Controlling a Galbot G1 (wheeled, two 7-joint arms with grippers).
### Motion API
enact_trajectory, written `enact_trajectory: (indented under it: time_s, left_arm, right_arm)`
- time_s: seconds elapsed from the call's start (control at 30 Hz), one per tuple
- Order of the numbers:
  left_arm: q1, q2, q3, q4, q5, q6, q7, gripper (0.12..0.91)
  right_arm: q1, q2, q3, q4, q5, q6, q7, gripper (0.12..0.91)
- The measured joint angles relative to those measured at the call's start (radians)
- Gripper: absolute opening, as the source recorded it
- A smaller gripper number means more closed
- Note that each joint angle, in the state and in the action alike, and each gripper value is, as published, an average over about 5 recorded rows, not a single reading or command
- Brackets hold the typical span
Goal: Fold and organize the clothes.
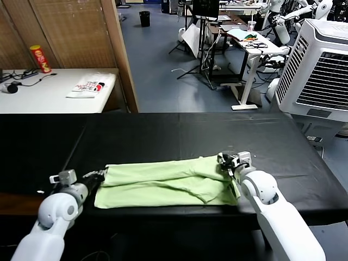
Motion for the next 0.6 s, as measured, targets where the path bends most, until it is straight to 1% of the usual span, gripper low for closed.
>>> enact_trajectory:
  time_s: [0.1,0.17,0.2,0.27,0.3,0.33,0.37,0.4,0.43,0.5,0.53,0.6]
  left_arm:
    - [-0.010,-0.018,0.008,0.012,0.050,-0.031,0.016,0.126]
    - [-0.014,-0.028,0.014,0.014,0.075,-0.042,0.027,0.126]
    - [-0.016,-0.032,0.017,0.015,0.085,-0.045,0.032,0.126]
    - [-0.020,-0.038,0.021,0.015,0.105,-0.050,0.042,0.126]
    - [-0.021,-0.039,0.021,0.015,0.115,-0.055,0.046,0.131]
    - [-0.023,-0.039,0.022,0.015,0.124,-0.060,0.050,0.152]
    - [-0.025,-0.038,0.022,0.015,0.129,-0.064,0.052,0.172]
    - [-0.028,-0.035,0.021,0.015,0.131,-0.068,0.054,0.210]
    - [-0.030,-0.032,0.019,0.015,0.127,-0.071,0.054,0.264]
    - [-0.031,-0.024,0.013,0.014,0.107,-0.072,0.053,0.364]
    - [-0.030,-0.020,0.009,0.012,0.092,-0.071,0.052,0.431]
    - [-0.023,-0.013,-0.004,0.006,0.057,-0.068,0.049,0.531]
  right_arm:
    - [-0.018,0.007,0.008,0.011,0.007,0.000,0.002,0.153]
    - [-0.028,0.008,0.014,0.020,0.014,-0.004,-0.002,0.164]
    - [-0.033,0.007,0.017,0.025,0.017,-0.005,-0.004,0.192]
    - [-0.043,0.002,0.025,0.036,0.025,-0.007,-0.013,0.282]
    - [-0.048,-0.002,0.030,0.043,0.029,-0.007,-0.017,0.342]
    - [-0.053,-0.005,0.035,0.050,0.033,-0.008,-0.021,0.409]
    - [-0.059,-0.009,0.039,0.057,0.037,-0.009,-0.023,0.460]
    - [-0.064,-0.013,0.044,0.065,0.040,-0.011,-0.025,0.510]
    - [-0.070,-0.017,0.049,0.074,0.043,-0.013,-0.026,0.577]
    - [-0.082,-0.023,0.059,0.093,0.050,-0.017,-0.026,0.672]
    - [-0.090,-0.027,0.064,0.105,0.053,-0.019,-0.026,0.720]
    - [-0.106,-0.032,0.074,0.130,0.061,-0.024,-0.026,0.769]
